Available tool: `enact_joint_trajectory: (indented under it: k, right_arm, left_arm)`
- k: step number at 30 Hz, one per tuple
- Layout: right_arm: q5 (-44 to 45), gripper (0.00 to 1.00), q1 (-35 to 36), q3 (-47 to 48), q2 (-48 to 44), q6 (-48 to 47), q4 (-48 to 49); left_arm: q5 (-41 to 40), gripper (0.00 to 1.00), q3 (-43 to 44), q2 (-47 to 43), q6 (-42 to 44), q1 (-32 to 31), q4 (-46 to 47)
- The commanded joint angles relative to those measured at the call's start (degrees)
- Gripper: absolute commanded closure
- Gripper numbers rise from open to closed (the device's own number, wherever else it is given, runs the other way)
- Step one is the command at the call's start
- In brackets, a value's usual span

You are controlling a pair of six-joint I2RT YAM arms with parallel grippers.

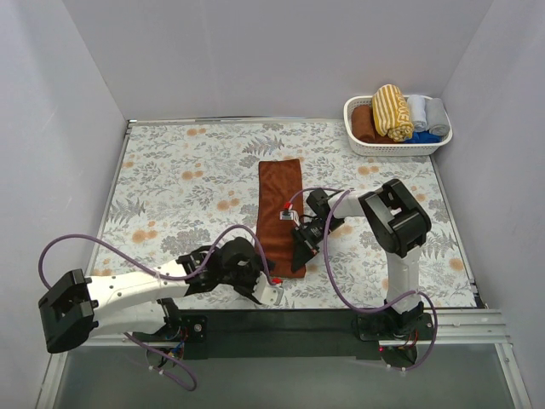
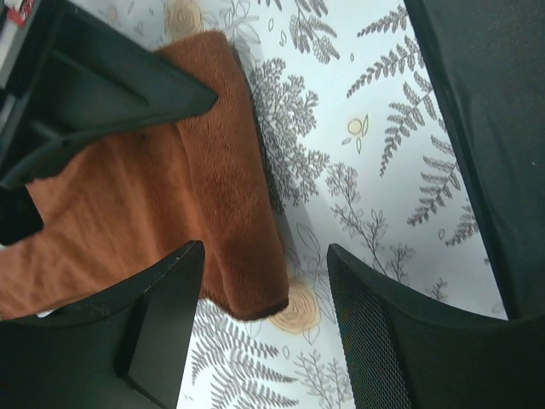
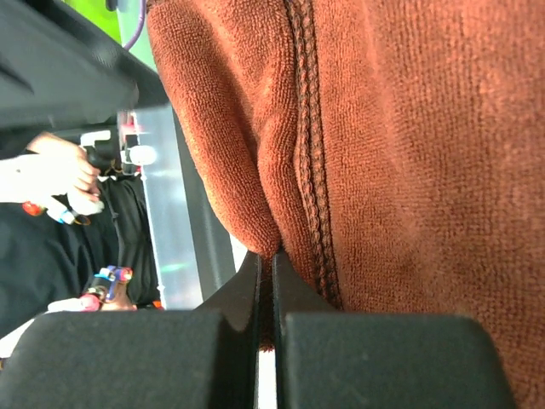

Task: Roll the towels
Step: Roll the towel

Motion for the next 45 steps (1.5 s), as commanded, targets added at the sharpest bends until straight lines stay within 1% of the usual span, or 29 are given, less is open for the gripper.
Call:
enact_joint_trajectory:
  k: [1, 3, 7, 10, 12, 15, 16, 19, 20, 22, 23, 24, 25, 26, 27, 29, 30, 32, 34, 35, 37, 38, 39, 41, 42, 45]
  right_arm:
    - [1.7, 0.99, -0.5, 1.4, 1.7, 0.0, -0.1]
    - [1.4, 0.99, -1.2, 1.6, 2.5, 0.6, -0.1]
    - [0.3, 0.99, -2.1, 2.0, 3.6, 1.0, -0.4]
    - [-0.3, 0.99, -2.1, 2.0, 3.8, 0.8, -0.3]
    - [-0.1, 0.99, -2.2, 2.1, 3.9, 0.7, -0.3]
    - [0.5, 0.99, -2.1, 2.3, 3.9, 0.7, -0.5]
    - [0.6, 0.99, -2.2, 2.4, 4.0, 0.7, -0.5]
    - [1.3, 0.99, -2.1, 2.6, 4.5, 0.7, -0.7]
    - [1.6, 0.99, -2.1, 3.0, 4.4, 0.7, -0.7]
    - [3.3, 0.99, -2.1, 3.7, 3.7, 0.6, -1.2]
    - [3.8, 0.96, -2.4, 4.0, 3.2, 0.2, -1.3]
    - [4.6, 0.88, -2.6, 4.6, 1.8, 0.1, -1.5]
    - [6.1, 0.85, -2.8, 4.9, 0.9, -0.1, -1.4]
    - [6.7, 0.82, -3.6, 5.1, 0.1, -0.3, -1.6]
    - [7.2, 0.71, -4.1, 5.6, -1.7, -0.4, -1.6]
    - [9.2, 0.63, -6.0, 5.6, -3.8, -0.6, -1.4]
    - [9.9, 0.56, -6.6, 5.5, -5.6, -0.8, -1.4]
    - [11.9, 0.50, -8.9, 5.5, -7.3, -0.8, -1.7]
    - [13.2, 0.44, -11.9, 5.1, -10.7, -1.1, -1.8]
    - [13.4, 0.41, -13.0, 5.0, -13.7, -1.4, -1.9]
    - [14.3, 0.41, -15.4, 4.6, -17.4, -2.9, -1.7]
    - [15.0, 0.41, -15.7, 3.9, -19.3, -3.5, -1.6]
    - [15.8, 0.41, -15.7, 3.6, -23.4, -4.3, -1.6]
    - [17.1, 0.41, -15.7, 1.7, -27.6, -5.3, -0.2]
    - [17.4, 0.41, -15.7, 0.8, -31.6, -5.4, 0.4]
    - [19.8, 0.42, -14.3, -3.1, -38.1, -5.9, 2.3]
  left_arm:
    - [-4.4, 0.44, -1.6, 1.7, 3.6, -2.9, 9.1]
    - [-4.7, 0.44, -2.9, 2.8, 3.9, -4.4, 12.3]
    - [-6.2, 0.46, -4.0, 6.8, 4.4, -5.0, 17.0]
    - [-8.3, 0.47, -3.7, 11.6, 3.8, -5.0, 18.3]
    - [-8.8, 0.50, -3.2, 14.6, 2.3, -5.0, 18.0]
    - [-7.7, 0.58, -3.0, 15.8, 0.2, -5.0, 17.0]
    - [-7.1, 0.63, -2.9, 15.8, -0.4, -5.0, 16.8]
    - [-6.5, 0.74, -2.4, 16.8, -2.5, -5.0, 14.9]
    - [-6.4, 0.80, -1.8, 17.2, -3.4, -4.7, 14.4]
    - [-2.9, 0.88, 0.5, 19.1, -5.7, -3.8, 8.7]
    - [-0.1, 0.93, 2.9, 19.4, -6.7, -1.7, 6.4]
    - [5.9, 0.94, 3.9, 19.6, -7.4, -0.2, 1.8]
    - [8.4, 0.96, 4.5, 19.8, -8.3, 0.9, -0.1]
    - [9.7, 0.97, 5.3, 19.7, -8.6, 2.7, -1.2]
    - [12.2, 0.97, 5.7, 19.8, -8.5, 3.4, -3.1]
    - [14.9, 1.00, 7.4, 21.2, -6.7, 6.0, -5.5]
    - [16.8, 1.00, 9.6, 22.1, -5.9, 7.0, -8.6]
    - [22.3, 1.00, 11.6, 25.0, -4.3, 9.6, -12.8]
    - [26.5, 1.00, 14.1, 26.7, -3.6, 10.8, -15.0]
    - [27.8, 1.00, 14.8, 28.3, -2.7, 11.6, -17.1]
    - [30.1, 1.00, 17.3, 30.2, -2.4, 12.3, -19.0]
    - [32.7, 1.00, 18.3, 31.4, -2.1, 13.1, -21.4]
    - [33.6, 1.00, 19.2, 33.7, -1.6, 13.4, -22.2]
    - [37.1, 1.00, 22.9, 36.8, -1.1, 15.1, -26.0]
    - [38.1, 1.00, 24.3, 40.2, -0.5, 15.6, -27.3]
    - [41.5, 1.00, 28.5, 45.5, 0.8, 18.3, -31.7]
